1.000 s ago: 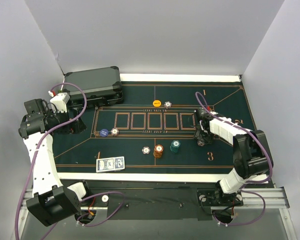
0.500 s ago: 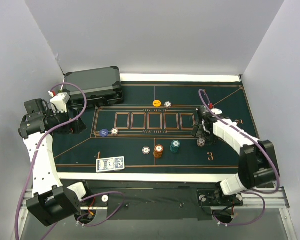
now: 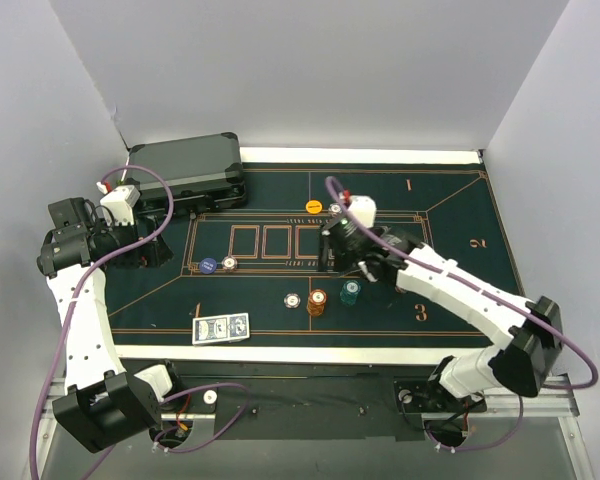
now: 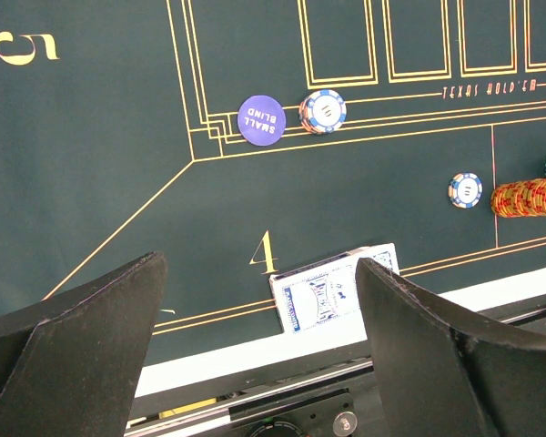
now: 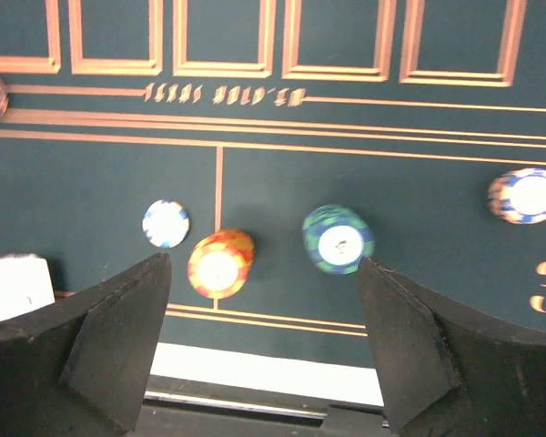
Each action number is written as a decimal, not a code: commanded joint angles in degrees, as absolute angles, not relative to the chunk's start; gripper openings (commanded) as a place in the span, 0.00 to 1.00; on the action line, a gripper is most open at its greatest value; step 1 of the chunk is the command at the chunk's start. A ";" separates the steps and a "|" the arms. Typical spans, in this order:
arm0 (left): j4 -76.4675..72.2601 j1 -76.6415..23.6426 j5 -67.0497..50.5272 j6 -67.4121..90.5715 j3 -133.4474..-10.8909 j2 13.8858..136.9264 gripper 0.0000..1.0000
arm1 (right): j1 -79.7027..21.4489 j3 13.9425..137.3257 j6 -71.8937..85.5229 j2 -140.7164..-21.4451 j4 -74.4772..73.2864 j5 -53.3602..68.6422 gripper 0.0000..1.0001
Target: Distribute texas hold em gaming equipment
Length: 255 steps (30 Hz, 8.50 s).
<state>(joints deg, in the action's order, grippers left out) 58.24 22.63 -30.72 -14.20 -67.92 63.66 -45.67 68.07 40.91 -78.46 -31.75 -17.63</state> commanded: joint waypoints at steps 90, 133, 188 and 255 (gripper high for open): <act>58.36 24.61 -31.11 -16.52 -68.82 63.11 0.96 | -55.02 70.31 45.62 -97.47 -30.15 -15.12 0.33; 54.32 25.22 -32.96 -16.35 -66.01 67.68 0.96 | -56.87 127.88 40.43 -140.44 -38.06 -5.89 0.30; 61.08 25.75 -34.45 -16.35 -68.03 61.26 0.96 | -57.74 72.16 45.17 -92.55 -32.61 -18.63 0.86; 59.24 25.75 -33.93 -16.35 -66.53 62.23 0.96 | -56.34 68.20 44.65 -96.59 -28.03 -15.20 0.37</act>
